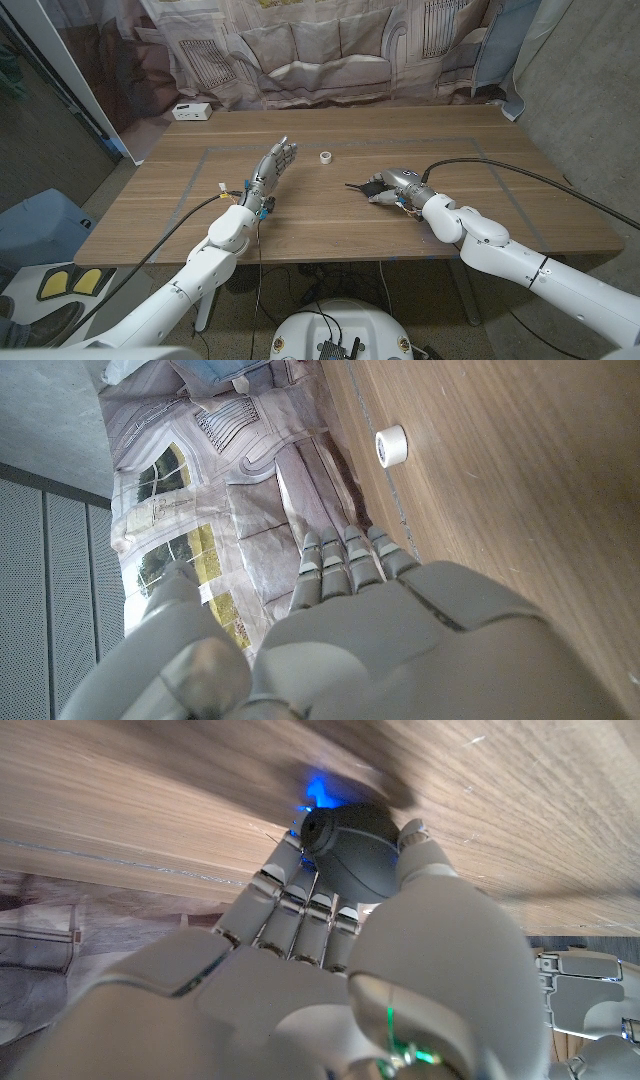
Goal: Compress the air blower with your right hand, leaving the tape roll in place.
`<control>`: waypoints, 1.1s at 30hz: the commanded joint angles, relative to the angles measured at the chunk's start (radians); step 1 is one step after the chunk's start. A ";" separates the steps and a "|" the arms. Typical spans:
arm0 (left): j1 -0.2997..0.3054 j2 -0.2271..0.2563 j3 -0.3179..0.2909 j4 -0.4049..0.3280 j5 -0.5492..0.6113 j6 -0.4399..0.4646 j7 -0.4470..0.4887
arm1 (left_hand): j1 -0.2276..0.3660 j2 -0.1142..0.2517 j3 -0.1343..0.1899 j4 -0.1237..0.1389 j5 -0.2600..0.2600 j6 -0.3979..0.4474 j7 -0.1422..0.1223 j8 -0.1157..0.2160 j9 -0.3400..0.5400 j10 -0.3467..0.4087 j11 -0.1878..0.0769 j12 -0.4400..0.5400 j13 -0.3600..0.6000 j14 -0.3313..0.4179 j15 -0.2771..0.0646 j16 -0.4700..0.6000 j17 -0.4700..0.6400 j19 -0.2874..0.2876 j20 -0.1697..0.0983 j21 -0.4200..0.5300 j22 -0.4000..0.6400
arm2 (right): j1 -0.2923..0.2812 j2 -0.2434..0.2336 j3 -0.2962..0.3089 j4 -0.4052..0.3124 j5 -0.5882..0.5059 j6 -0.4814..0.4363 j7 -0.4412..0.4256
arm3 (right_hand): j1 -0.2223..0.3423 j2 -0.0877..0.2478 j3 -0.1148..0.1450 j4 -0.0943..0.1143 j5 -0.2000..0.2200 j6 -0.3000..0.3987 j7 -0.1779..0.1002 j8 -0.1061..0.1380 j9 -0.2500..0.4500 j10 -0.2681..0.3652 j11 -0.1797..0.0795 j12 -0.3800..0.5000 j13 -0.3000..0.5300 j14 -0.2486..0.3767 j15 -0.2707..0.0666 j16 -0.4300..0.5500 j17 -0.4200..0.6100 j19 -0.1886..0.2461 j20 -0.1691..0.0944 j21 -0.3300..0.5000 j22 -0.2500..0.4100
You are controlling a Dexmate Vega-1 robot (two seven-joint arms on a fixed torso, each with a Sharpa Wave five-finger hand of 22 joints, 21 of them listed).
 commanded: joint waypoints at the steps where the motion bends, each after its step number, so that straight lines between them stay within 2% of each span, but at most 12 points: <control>1: 0.005 -0.001 -0.002 -0.002 0.000 -0.006 0.002 | 0.006 0.007 0.005 -0.003 -0.002 0.009 0.000 0.006 0.005 0.004 0.004 -0.002 0.002 0.010 -0.001 0.001 0.006 0.006 0.002 -0.004 0.005 | -0.003 -0.004 0.003 -0.008 -0.005 -0.009 0.000 | -0.022 -0.008 -0.011 0.002 -0.003 -0.013 0.002 -0.003 0.001 -0.015 0.001 -0.005 0.002 -0.009 -0.026 -0.005 -0.002 -0.009 0.001 -0.006 0.004; 11: 0.005 0.000 0.000 -0.005 0.003 -0.006 0.000 | 0.006 0.007 0.005 -0.003 -0.002 0.009 -0.001 0.006 0.005 0.005 0.001 -0.002 0.002 0.010 0.000 0.001 0.006 0.006 0.004 -0.004 0.005 | -0.005 -0.004 -0.001 -0.017 -0.026 -0.037 0.003 | -0.054 -0.018 -0.027 0.007 -0.001 -0.047 -0.003 -0.006 0.001 -0.051 -0.012 -0.008 0.002 -0.070 -0.010 -0.028 -0.002 -0.061 0.019 -0.036 0.002; 24: 0.001 -0.002 0.002 -0.003 0.004 -0.006 -0.001 | 0.005 0.008 0.006 -0.003 -0.002 0.012 0.001 0.007 0.005 0.008 0.000 -0.001 0.002 0.010 0.000 0.001 0.006 0.007 0.005 -0.004 0.005 | -0.006 -0.003 -0.005 -0.024 -0.044 -0.063 0.005 | -0.087 -0.024 -0.045 0.007 0.002 -0.111 -0.007 -0.011 0.002 -0.121 -0.011 -0.013 0.002 -0.157 0.009 -0.052 -0.002 -0.132 0.035 -0.078 0.001; 27: 0.000 0.001 0.003 -0.009 0.010 -0.001 0.002 | 0.005 0.008 0.006 -0.003 -0.002 0.013 0.001 0.007 0.005 0.008 0.000 -0.001 0.002 0.010 0.000 0.001 0.006 0.007 0.005 -0.004 0.005 | -0.009 -0.004 -0.003 -0.025 -0.043 -0.066 0.002 | -0.100 -0.025 -0.050 0.008 0.004 -0.136 -0.012 -0.011 0.002 -0.157 -0.014 -0.016 0.003 -0.197 0.021 -0.062 -0.004 -0.169 0.048 -0.096 0.000; 33: 0.002 0.000 0.003 -0.013 0.012 -0.002 0.006 | 0.005 0.008 0.006 -0.003 -0.002 0.014 -0.001 0.008 0.005 0.007 0.000 -0.002 0.002 0.011 0.000 0.001 0.006 0.006 0.005 -0.004 0.005 | -0.011 -0.004 -0.003 -0.024 -0.038 -0.062 -0.002 | -0.118 -0.026 -0.058 0.006 0.007 -0.196 -0.022 -0.016 0.002 -0.227 -0.009 -0.019 0.004 -0.254 0.040 -0.071 -0.010 -0.216 0.068 -0.114 0.000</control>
